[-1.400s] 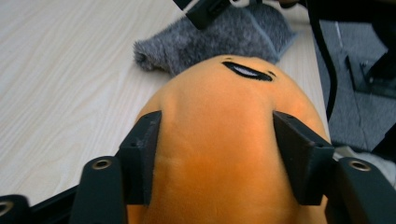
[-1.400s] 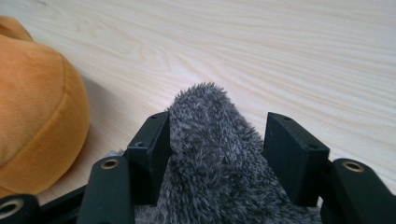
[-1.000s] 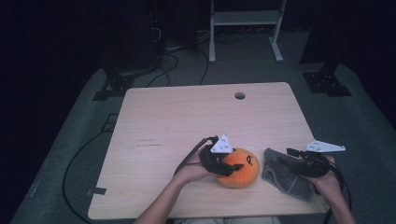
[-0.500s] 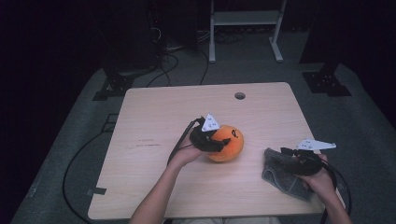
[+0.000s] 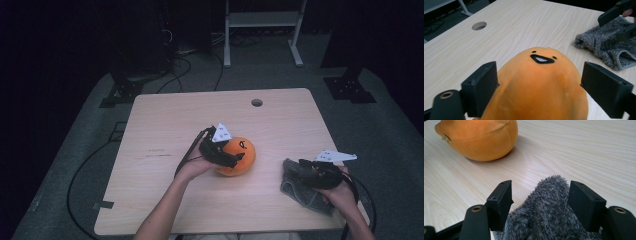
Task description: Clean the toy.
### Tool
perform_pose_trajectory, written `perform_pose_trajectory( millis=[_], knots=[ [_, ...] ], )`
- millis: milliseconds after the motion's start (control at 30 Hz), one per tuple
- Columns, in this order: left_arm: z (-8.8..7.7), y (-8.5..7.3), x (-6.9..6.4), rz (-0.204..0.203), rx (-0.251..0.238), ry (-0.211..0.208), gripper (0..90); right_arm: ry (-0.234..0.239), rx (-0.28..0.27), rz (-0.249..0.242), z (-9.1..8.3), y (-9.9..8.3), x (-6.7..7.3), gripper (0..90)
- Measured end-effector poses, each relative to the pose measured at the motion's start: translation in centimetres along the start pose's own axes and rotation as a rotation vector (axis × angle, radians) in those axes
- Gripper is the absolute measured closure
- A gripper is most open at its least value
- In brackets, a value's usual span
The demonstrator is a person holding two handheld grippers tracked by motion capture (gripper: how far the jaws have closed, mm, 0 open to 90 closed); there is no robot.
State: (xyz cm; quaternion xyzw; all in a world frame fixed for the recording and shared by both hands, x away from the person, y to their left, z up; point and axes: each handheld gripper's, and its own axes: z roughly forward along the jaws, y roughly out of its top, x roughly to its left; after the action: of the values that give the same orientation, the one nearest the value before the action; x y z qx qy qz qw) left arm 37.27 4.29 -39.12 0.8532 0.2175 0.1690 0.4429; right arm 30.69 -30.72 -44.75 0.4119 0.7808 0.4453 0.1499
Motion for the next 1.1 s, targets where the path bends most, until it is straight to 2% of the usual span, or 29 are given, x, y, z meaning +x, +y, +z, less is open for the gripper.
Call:
perform_pose_trajectory(
  millis=[200,333,467,700,833,1033,1100],
  knots=[
    [-0.7,-0.1,0.1,0.003,-0.006,-0.014,10.7,0.004,0.005,0.000,0.1,0.0,0.0,34.9],
    [-1.2,-0.3,0.3,-0.003,-0.002,-0.003,9.1,0.009,0.007,0.002,0.1,0.0,-0.1,34.8],
    [-1.7,-0.6,0.4,-0.034,-0.022,0.010,7.9,0.018,0.003,0.001,0.2,0.1,0.1,34.8],
    [-3.0,-1.2,0.3,-0.024,-0.008,0.020,7.9,0.018,0.004,-0.001,0.1,0.1,0.2,35.0],
    [-3.8,-1.4,0.1,-0.021,-0.021,0.019,7.9,0.020,0.003,0.000,0.1,0.1,0.2,35.0],
    [-4.8,-1.9,0.0,-0.031,-0.040,0.027,7.8,0.018,-0.004,-0.003,0.0,0.1,0.4,35.0],
    [-5.1,-2.1,0.1,-0.042,-0.041,0.043,7.0,0.017,-0.007,-0.003,0.0,0.2,0.5,35.0]
  ],
)
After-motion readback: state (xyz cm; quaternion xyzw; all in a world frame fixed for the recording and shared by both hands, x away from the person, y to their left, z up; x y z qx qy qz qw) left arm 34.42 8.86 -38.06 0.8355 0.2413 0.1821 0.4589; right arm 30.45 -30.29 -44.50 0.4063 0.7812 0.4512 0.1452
